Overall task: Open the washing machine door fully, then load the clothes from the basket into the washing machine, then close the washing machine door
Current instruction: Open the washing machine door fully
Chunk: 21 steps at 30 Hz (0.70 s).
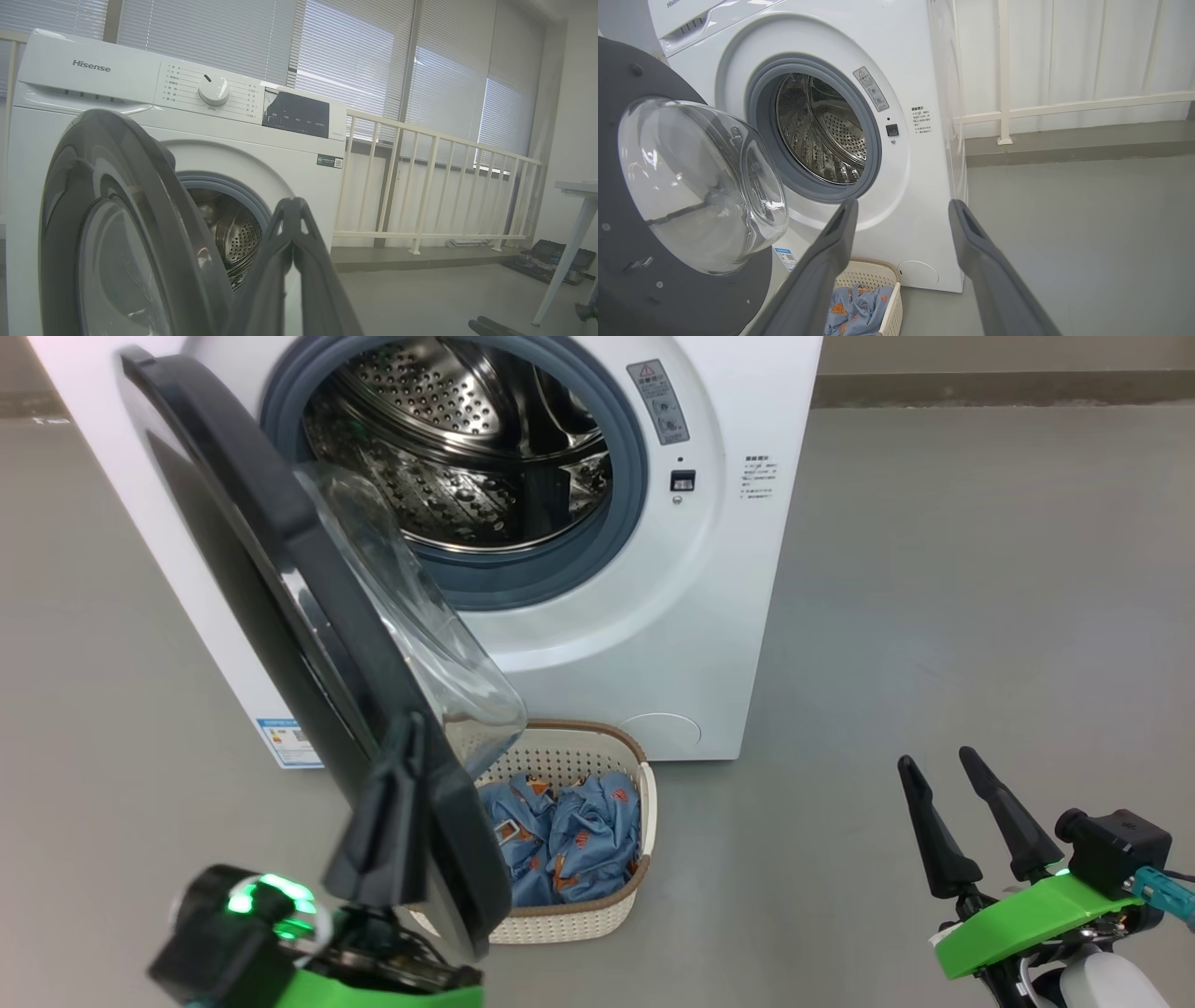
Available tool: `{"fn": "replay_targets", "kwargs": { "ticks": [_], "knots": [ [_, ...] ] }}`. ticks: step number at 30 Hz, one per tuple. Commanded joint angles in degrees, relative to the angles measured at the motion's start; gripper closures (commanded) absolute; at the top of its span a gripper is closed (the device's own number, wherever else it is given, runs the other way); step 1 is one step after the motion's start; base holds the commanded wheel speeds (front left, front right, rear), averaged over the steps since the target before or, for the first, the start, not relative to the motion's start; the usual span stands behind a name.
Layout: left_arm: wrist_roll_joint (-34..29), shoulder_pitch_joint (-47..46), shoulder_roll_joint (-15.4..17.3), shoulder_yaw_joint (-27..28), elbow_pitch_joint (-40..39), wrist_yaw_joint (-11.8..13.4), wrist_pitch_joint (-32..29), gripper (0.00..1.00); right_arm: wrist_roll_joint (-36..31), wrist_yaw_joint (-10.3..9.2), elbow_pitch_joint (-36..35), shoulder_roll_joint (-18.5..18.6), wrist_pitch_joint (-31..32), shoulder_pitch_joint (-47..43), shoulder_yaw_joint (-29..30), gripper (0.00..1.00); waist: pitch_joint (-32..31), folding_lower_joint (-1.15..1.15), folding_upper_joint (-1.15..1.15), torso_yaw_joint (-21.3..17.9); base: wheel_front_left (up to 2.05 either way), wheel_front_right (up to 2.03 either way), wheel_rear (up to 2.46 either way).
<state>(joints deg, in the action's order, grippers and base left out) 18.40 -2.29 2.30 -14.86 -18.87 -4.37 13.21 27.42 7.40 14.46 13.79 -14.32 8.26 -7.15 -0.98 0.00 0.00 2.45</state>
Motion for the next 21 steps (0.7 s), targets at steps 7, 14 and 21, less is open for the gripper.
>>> {"fn": "replay_targets", "kwargs": {
  "ticks": [7, 14, 21],
  "knots": [
    [2.25, -0.68, 0.58, -3.32, 2.77, 0.53, -2.59, 1.0, 0.22, 0.09, -1.4, 0.28, -0.68, 2.35, -2.37, 0.0, 0.37, 0.0, 0.0, -1.07, 0.0, 0.0, 0.0],
    [4.37, -0.63, 0.58, -4.99, 10.06, 0.44, -2.39, 1.0, 0.28, 0.09, -1.32, 0.28, -0.68, 2.43, -2.68, 0.0, 0.72, 0.0, 0.0, -2.27, 0.0, 0.0, 0.0],
    [6.34, -2.39, 0.58, -5.47, 18.76, 0.24, -0.7, 1.0, 0.4, 0.09, -1.25, -0.02, -0.68, 2.58, -2.7, 0.0, 1.48, 0.0, 0.0, -3.41, 0.0, 0.0, 0.0]
  ]
}}
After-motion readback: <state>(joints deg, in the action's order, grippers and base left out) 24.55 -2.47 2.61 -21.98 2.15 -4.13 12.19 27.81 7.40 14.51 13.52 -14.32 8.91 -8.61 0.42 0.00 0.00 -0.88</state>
